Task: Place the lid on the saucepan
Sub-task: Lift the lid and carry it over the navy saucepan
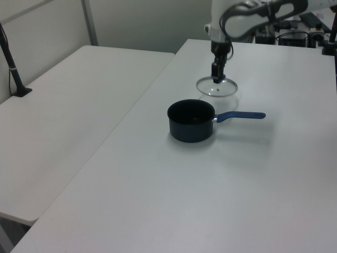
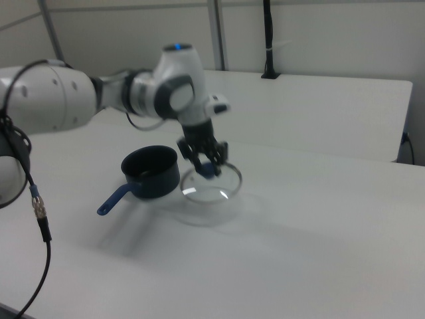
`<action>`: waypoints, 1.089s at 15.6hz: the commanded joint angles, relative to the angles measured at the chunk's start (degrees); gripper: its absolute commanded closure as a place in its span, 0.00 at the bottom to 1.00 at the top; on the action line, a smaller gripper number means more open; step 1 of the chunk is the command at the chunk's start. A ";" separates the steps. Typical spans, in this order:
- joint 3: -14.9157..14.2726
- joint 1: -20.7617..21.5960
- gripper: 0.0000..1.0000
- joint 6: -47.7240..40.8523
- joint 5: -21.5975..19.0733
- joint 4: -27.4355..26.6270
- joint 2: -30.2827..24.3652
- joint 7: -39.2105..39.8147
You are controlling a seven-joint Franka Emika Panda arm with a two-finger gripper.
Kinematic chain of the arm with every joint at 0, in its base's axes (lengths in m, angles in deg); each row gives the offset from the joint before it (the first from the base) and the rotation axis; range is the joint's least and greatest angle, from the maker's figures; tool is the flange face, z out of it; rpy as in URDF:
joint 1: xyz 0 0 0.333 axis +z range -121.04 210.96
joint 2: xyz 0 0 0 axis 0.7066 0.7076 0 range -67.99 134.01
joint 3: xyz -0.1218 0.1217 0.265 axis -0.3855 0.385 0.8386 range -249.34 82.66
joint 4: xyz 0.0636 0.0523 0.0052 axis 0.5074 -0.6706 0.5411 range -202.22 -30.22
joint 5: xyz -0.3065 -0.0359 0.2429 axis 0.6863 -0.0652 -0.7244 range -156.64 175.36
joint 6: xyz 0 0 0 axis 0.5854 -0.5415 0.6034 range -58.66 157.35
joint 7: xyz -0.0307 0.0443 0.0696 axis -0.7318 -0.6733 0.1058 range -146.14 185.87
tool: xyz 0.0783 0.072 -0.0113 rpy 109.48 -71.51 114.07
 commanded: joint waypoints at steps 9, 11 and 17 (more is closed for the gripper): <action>-0.47 17.06 0.66 -1.76 -2.87 7.06 0.32 -14.31; -0.48 17.50 0.63 -0.97 -1.47 6.97 0.59 -14.14; -0.39 18.29 0.63 -0.26 1.35 6.97 2.35 -13.96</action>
